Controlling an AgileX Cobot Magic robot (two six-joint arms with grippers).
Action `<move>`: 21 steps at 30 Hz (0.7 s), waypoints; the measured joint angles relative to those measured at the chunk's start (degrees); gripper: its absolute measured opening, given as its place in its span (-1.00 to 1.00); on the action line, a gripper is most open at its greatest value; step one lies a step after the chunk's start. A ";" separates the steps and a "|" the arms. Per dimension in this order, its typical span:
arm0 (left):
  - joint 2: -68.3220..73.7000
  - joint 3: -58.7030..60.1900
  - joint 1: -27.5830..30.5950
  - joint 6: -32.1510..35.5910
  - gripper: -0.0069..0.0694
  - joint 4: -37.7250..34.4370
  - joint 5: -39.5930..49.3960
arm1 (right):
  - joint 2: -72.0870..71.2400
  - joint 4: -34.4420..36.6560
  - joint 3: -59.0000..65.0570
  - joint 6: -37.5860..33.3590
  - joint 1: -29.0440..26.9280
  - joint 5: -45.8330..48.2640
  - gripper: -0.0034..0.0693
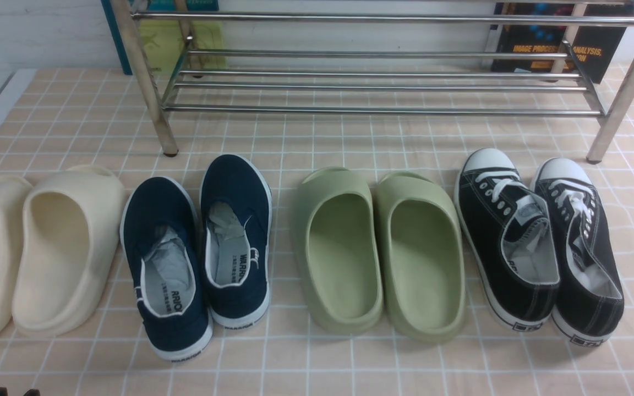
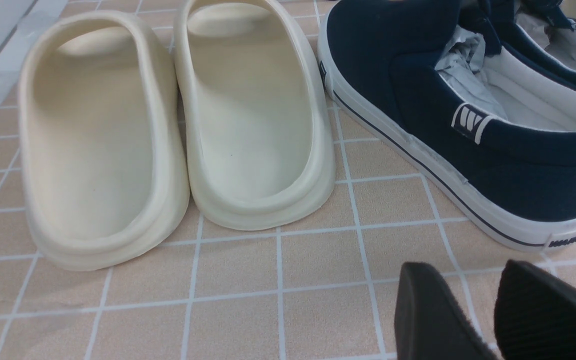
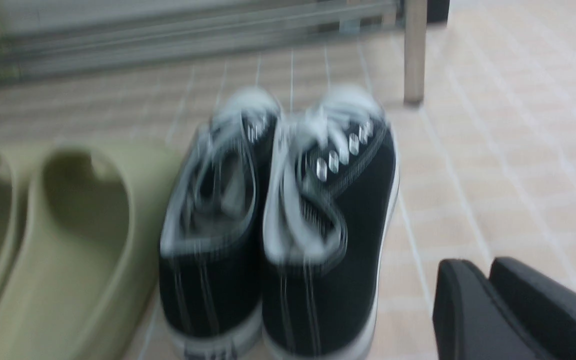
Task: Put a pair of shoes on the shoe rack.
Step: Use the right arm to grab the shoe closest to it
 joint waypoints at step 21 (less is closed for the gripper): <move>0.00 0.00 0.00 0.00 -0.19 0.00 0.00 | 0.93 0.35 -0.93 26.29 0.00 -51.21 -0.60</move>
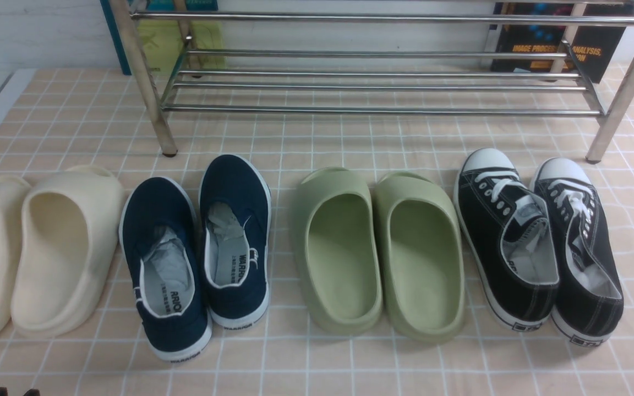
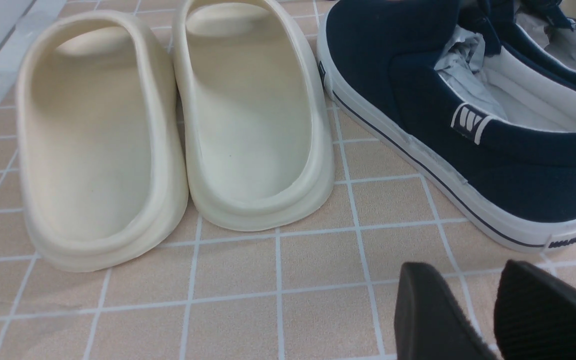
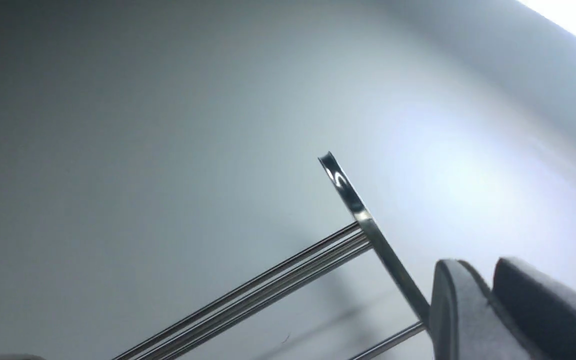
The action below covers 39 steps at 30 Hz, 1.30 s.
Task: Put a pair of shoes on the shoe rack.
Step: Use the right arm to grab the shoe closest to it
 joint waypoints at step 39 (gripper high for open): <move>0.00 0.00 0.00 0.00 -0.19 0.00 0.00 | 85.79 -13.37 -58.76 -14.58 26.57 86.13 -0.85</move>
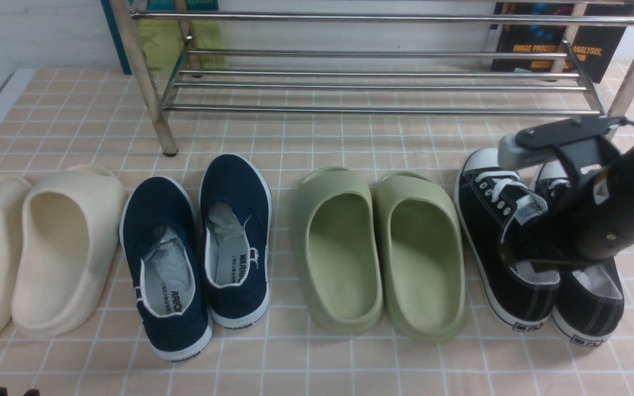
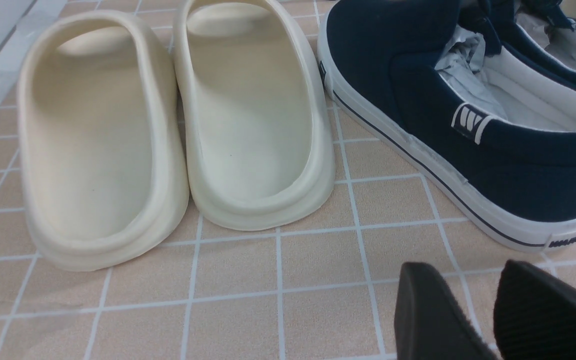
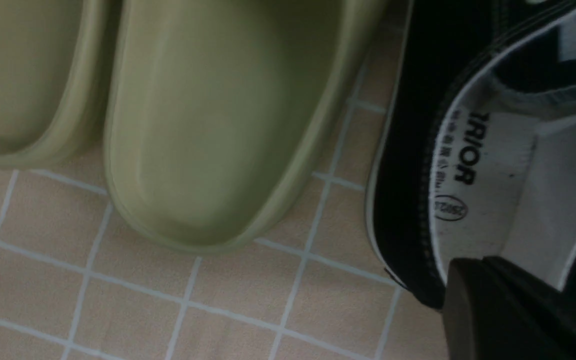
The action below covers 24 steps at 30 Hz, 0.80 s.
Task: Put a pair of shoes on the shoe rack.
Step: Use the right arm to grab the shoe closest to it
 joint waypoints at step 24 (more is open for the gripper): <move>0.00 0.00 0.00 0.00 -0.19 0.00 0.00 | 13.64 -0.58 -0.95 -2.90 -0.12 -7.75 -0.61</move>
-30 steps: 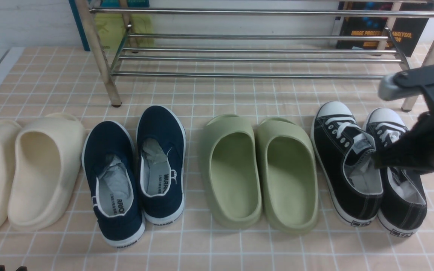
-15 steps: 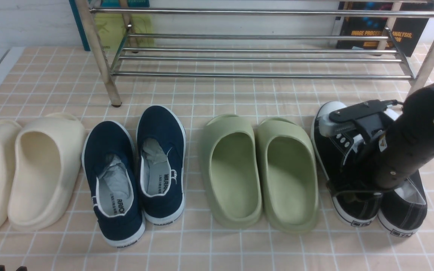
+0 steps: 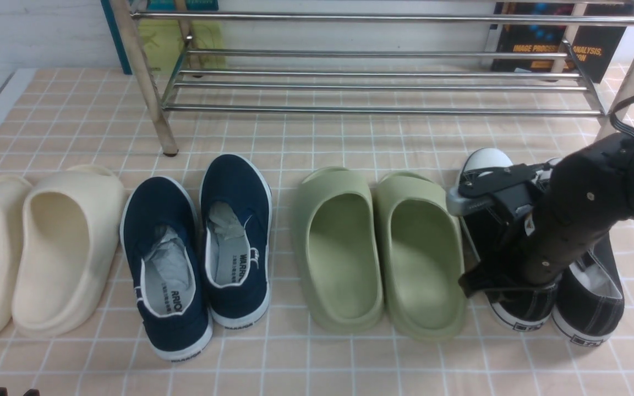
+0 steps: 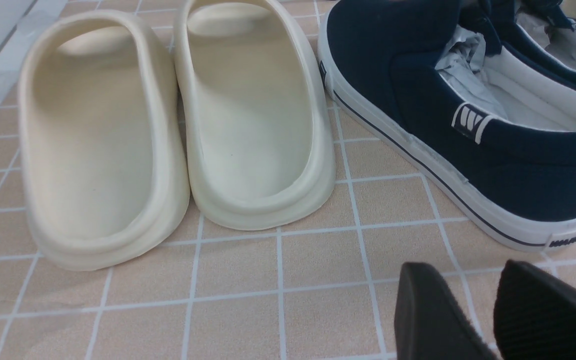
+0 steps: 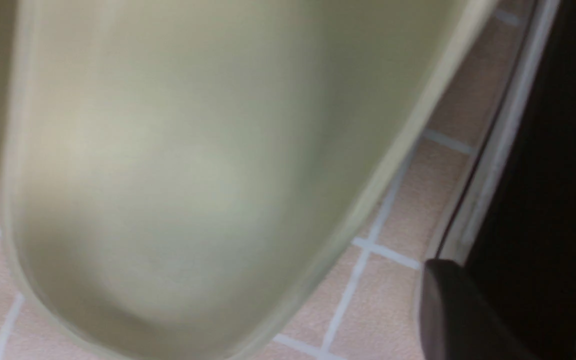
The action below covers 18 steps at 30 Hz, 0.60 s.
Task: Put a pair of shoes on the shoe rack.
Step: Use the right arm to grab the shoe closest to it, then use the right arm to put a shoe into the shoe rack
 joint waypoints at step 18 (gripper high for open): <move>0.00 0.00 0.00 0.00 -0.19 0.00 0.00 | -0.13 -6.14 -25.39 -2.71 -0.19 20.02 -0.86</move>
